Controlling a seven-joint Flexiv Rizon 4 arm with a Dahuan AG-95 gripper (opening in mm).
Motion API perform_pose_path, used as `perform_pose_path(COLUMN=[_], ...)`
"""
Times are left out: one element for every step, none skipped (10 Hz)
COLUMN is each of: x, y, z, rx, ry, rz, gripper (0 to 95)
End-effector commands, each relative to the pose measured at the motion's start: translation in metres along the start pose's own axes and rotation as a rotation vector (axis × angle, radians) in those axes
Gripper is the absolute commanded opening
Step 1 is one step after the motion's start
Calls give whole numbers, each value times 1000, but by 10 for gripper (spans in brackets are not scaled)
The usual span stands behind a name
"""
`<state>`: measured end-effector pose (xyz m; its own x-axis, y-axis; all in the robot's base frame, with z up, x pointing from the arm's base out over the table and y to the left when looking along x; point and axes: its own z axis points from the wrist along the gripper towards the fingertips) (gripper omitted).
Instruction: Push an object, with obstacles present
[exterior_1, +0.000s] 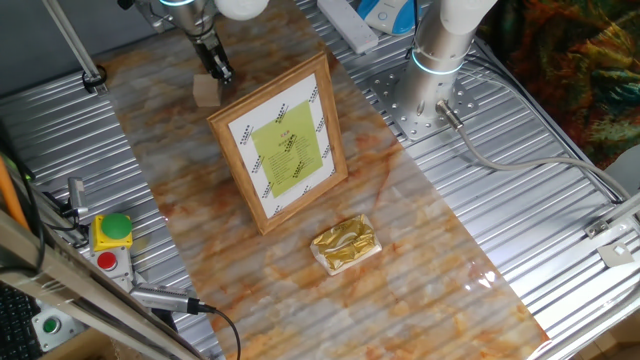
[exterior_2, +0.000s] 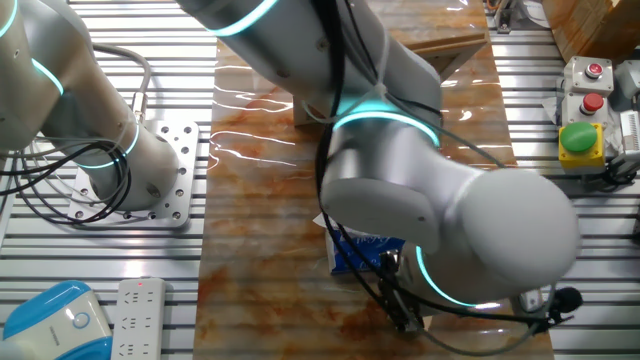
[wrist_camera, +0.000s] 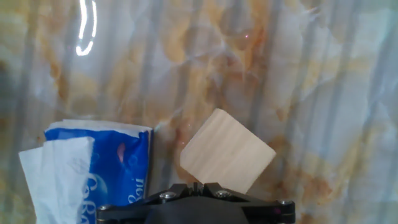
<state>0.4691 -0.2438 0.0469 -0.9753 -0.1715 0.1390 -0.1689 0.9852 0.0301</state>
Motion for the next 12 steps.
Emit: perform_pose_path(x=[0,0,0,0,0,0,0,0,0,0,0,0], y=[0,0,0,0,0,0,0,0,0,0,0,0], z=[0,0,0,0,0,0,0,0,0,0,0,0], rx=[-11,-12,-12,-10,-10,-6,-2,-1,2,7,12,14], ry=[9,10,10,11,12,19,22,23,24,24,25,23], rz=[1,0,0,0,1,3,7,10,17,19,27,35], gripper=[0,0,0,0,0,0,0,0,0,0,0,0])
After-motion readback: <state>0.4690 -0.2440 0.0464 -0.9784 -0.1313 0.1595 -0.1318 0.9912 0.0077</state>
